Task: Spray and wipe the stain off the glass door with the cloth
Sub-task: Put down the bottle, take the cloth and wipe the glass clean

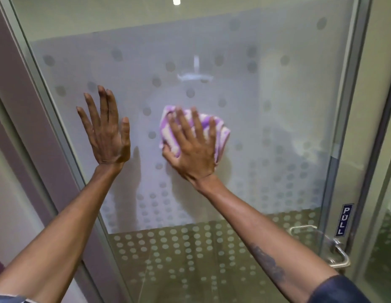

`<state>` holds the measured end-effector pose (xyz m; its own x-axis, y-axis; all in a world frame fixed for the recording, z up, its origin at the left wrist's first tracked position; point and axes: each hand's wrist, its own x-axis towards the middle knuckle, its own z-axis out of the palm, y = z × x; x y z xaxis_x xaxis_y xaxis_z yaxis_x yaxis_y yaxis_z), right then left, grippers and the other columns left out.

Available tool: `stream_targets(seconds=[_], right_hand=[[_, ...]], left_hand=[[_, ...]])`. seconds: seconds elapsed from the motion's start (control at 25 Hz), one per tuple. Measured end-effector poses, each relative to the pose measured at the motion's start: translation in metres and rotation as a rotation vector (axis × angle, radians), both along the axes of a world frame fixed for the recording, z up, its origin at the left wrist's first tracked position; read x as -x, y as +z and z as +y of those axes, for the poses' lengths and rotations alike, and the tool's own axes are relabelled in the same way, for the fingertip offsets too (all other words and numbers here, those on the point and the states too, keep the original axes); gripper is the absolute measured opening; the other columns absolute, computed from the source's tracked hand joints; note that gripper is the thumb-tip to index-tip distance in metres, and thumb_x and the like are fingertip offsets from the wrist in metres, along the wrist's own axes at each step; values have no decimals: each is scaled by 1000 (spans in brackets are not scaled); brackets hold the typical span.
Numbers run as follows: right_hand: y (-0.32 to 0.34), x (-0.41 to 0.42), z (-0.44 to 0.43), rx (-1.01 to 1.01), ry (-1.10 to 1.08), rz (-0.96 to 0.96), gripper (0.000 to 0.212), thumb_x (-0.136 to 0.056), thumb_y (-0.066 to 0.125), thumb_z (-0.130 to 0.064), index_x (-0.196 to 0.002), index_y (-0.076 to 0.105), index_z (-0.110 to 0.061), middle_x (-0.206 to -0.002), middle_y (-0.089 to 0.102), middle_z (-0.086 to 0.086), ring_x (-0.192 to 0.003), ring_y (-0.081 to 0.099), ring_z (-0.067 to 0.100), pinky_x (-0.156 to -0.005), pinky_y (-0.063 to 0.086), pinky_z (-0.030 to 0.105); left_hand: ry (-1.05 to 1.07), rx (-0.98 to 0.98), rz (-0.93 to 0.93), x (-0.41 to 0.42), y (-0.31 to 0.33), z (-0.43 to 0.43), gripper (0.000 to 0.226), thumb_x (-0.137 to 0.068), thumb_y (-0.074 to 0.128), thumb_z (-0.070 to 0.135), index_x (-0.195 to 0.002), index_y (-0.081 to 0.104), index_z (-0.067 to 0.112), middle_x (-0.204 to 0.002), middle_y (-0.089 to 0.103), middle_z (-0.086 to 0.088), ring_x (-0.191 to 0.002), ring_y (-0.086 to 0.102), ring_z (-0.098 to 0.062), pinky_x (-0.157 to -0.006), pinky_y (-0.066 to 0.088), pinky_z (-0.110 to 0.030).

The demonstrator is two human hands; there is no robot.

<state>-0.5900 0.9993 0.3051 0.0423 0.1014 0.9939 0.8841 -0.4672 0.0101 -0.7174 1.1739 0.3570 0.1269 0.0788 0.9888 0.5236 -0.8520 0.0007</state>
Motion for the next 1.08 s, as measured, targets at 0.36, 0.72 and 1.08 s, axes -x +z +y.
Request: stream_targets(seconds=[0.36,0.72,1.08], right_hand=[[-142,-16,-14,604,64,-409,75,-94,55,-45,-161,31,-22,-169,29,-1,-158,22,24,-129,1,58],[-168,-142,-157,87,-205,-12,78,-94,54,-60,-162,28,-30,-166,34,-1,-160,18,24,-125,15,64],[-64,-54,-49,-254,-43,256,74,-94,50,-60,-159,37,-27,-167,32,-5,-157,28,24,-127,17,57]], left_hand=[[-28,175,-112,-9,-31,-22,73,-105,10,56,-165,7,13,-172,5,-8,-155,-9,-18,-122,-22,-35],[3,168,-108,-17,-80,-26,74,-105,10,54,-165,6,11,-173,-1,1,-158,-6,-21,-125,-3,-58],[6,140,-127,-19,-79,-23,76,-105,11,55,-164,10,7,-172,10,-10,-158,0,-25,-125,1,-62]])
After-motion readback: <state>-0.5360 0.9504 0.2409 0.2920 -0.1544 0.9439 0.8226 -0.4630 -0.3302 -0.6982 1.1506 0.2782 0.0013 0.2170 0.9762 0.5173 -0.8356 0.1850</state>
